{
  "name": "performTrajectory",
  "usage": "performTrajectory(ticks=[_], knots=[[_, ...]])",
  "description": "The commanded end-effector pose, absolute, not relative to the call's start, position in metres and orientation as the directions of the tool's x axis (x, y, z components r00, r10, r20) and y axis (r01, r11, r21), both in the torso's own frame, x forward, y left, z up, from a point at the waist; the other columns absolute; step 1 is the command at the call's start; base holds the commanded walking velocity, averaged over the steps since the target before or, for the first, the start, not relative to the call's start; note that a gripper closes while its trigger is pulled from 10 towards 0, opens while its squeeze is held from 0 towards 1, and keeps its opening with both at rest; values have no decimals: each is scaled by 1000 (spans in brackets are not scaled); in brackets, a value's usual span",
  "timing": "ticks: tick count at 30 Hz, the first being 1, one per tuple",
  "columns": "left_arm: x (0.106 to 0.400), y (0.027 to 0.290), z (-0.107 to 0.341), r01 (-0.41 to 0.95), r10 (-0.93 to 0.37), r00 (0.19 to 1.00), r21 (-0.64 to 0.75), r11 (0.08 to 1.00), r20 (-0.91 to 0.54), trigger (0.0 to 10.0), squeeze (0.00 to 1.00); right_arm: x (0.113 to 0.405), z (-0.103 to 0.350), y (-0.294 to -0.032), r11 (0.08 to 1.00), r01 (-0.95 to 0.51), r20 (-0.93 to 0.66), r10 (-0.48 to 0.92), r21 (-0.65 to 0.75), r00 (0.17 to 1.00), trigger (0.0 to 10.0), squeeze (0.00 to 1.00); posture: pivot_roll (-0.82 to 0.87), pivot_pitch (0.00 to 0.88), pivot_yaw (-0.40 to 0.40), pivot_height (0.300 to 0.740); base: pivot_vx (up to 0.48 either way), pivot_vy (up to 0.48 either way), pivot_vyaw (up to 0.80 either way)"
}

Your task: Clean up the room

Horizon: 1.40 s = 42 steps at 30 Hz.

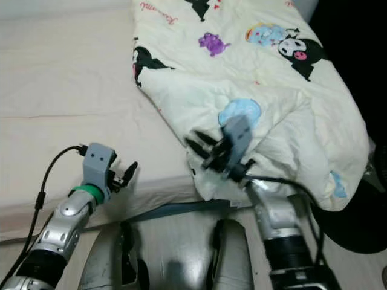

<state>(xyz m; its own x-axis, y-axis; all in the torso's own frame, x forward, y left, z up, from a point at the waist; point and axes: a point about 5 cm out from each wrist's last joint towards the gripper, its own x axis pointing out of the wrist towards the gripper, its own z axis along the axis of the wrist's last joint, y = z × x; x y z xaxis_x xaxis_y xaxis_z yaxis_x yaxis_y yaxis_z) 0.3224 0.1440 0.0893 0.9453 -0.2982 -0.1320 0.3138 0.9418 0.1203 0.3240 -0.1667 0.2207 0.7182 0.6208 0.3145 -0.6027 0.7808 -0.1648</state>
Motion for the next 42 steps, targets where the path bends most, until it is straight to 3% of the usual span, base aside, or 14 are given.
performTrajectory(ticks=[1,3,4,7,9,10,11,13,19,20,22,26,41,42], knots=[[317,146,80,316,-295,941,116,942,-165,10000,0,322,217,-167,788,-598,315,611,-147,727,10000,1000,12,179,118,565,0,0,0],[317,146,80,317,-296,941,115,941,-166,10000,0,322,227,-174,817,-556,351,571,-154,742,10000,1000,12,179,118,565,0,0,0],[317,145,79,319,-298,940,115,941,-168,10000,0,323,235,-193,892,-434,406,445,-124,798,10000,0,3,178,113,565,0,0,0],[317,145,79,320,-298,939,114,941,-169,10000,0,325,229,-214,957,-284,421,284,-65,861,10000,0,2,179,112,565,0,0,0],[318,143,77,322,-301,938,113,940,-173,10000,0,325,185,-255,978,4,325,-72,208,943,10000,20,1,179,113,565,0,0,0],[318,143,77,322,-301,938,113,940,-173,10000,0,325,185,-255,978,4,325,-72,208,943,10000,20,1,179,113,565,0,0,0],[318,142,77,324,-302,937,112,939,-174,10000,0,322,168,-265,952,81,267,-164,294,950,10000,996,1,177,113,565,0,0,0],[318,141,77,327,-305,936,112,938,-174,10000,0,320,153,-273,897,123,207,-228,424,951,10000,1000,0,177,112,565,0,0,0],[318,140,77,328,-306,936,113,938,-174,10000,0,318,137,-279,793,153,129,-280,589,951,10000,1000,3,176,110,565,0,0,0],[318,141,76,326,-304,937,114,938,-174,10000,0,320,134,-275,764,111,125,-244,636,962,10000,0,3,176,110,565,0,0,0],[318,141,76,326,-304,937,114,938,-174,10000,0,320,134,-275,764,111,125,-244,636,962,10000,0,3,176,110,565,0,0,0],[318,142,76,320,-298,939,115,940,-174,10000,0,333,147,-244,734,-196,256,31,651,966,10000,0,16,174,109,565,0,0,0],[318,141,78,322,-301,938,117,939,-171,10000,0,360,150,-209,692,-344,247,240,635,939,10000,0,34,174,115,565,0,0,0],[318,142,78,321,-299,939,118,940,-171,10000,0,361,156,-192,691,-444,262,359,571,896,10000,0,33,172,117,565,0,0,0]])
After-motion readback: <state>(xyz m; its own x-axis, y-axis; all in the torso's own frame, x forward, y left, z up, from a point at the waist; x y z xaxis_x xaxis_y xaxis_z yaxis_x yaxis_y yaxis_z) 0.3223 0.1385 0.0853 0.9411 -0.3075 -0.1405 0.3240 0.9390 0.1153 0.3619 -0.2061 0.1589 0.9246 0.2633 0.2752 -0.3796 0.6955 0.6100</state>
